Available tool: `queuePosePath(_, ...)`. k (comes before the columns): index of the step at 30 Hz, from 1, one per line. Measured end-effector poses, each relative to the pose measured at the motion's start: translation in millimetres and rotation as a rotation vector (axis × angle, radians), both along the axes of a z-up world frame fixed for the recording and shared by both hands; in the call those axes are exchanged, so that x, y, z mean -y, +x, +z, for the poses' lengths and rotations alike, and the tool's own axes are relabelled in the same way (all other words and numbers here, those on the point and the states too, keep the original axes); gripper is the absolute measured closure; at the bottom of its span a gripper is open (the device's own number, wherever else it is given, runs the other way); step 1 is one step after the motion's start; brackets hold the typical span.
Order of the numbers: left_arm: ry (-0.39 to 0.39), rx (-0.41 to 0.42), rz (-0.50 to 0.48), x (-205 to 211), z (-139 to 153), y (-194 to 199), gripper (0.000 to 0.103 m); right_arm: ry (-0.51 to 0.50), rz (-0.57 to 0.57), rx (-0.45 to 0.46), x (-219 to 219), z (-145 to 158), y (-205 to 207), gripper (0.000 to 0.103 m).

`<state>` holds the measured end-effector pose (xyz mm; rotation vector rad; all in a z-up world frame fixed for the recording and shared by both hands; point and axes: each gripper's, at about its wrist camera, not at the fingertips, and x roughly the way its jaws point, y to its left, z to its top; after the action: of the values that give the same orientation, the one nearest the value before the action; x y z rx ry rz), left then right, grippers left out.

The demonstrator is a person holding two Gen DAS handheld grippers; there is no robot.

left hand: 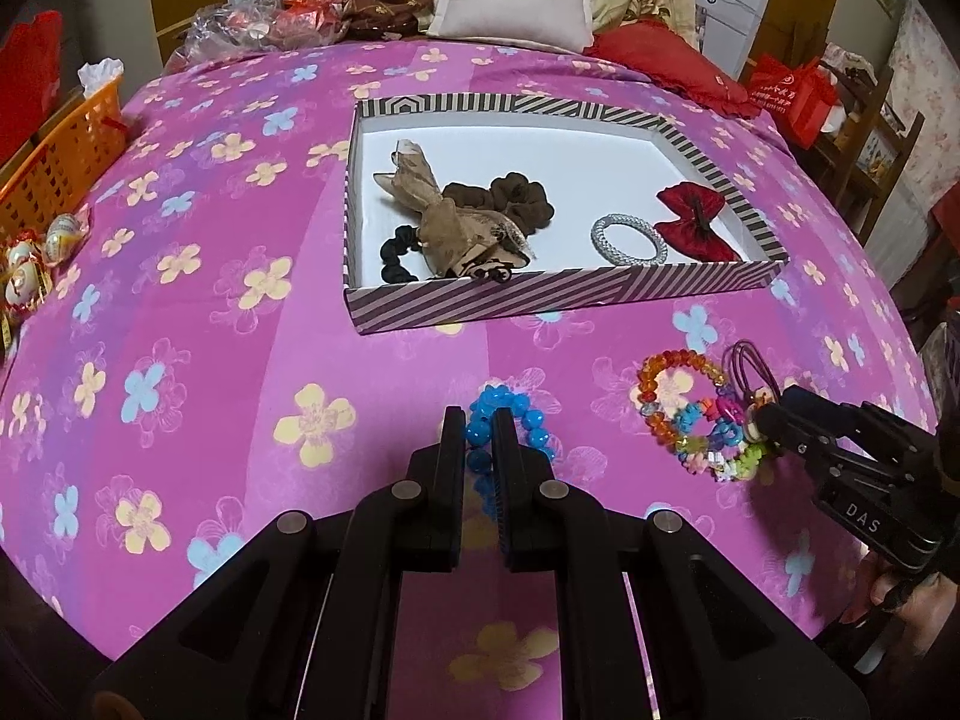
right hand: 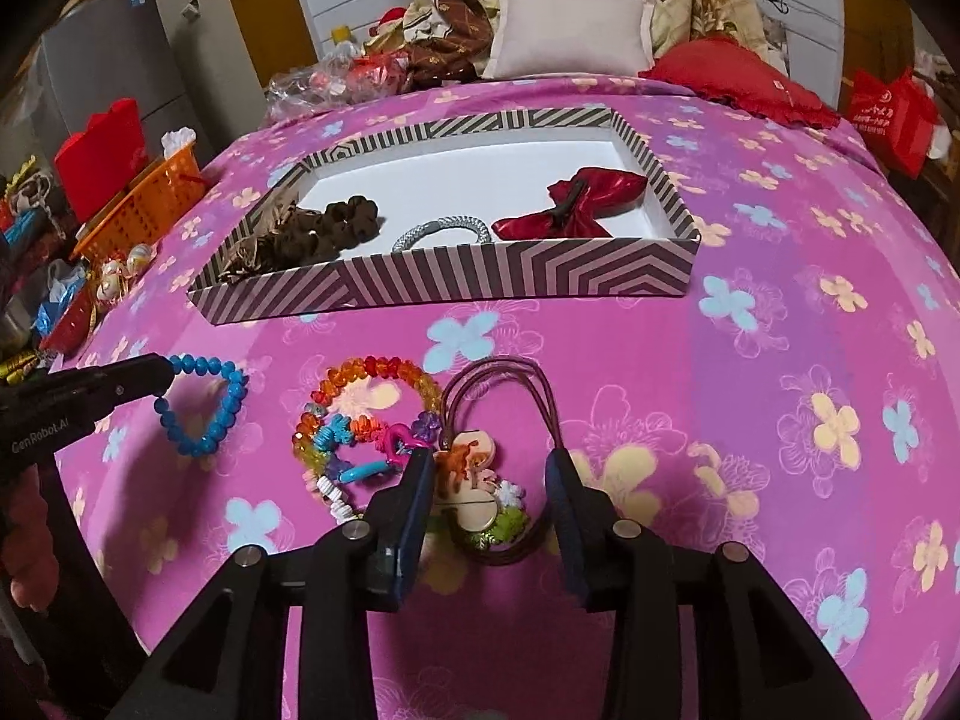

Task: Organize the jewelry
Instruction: 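Carry the hair tie into the tray with the right tool while the left tool carries the blue bracelet there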

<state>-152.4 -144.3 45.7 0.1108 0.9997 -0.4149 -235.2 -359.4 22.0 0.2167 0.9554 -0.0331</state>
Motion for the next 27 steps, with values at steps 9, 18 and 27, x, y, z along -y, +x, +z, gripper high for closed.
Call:
queuePosePath(9, -0.002, -0.017, 0.0, 0.9, -3.6, 1.9, 0.096, -0.024, 0.064, -0.011, -14.8, -1.2, 2.5, 0.059)
queuePosePath(18, -0.018, -0.026, -0.003, 0.4, -1.1, 2.5, 0.096, -0.028, 0.05, 0.031, -13.1, 0.9, -4.5, 0.073)
queuePosePath(27, -0.071, -0.019, -0.016, -4.1, 17.5, 3.1, 0.096, -0.039, 0.034, 0.108, -11.9, 33.0, -8.0, 0.073)
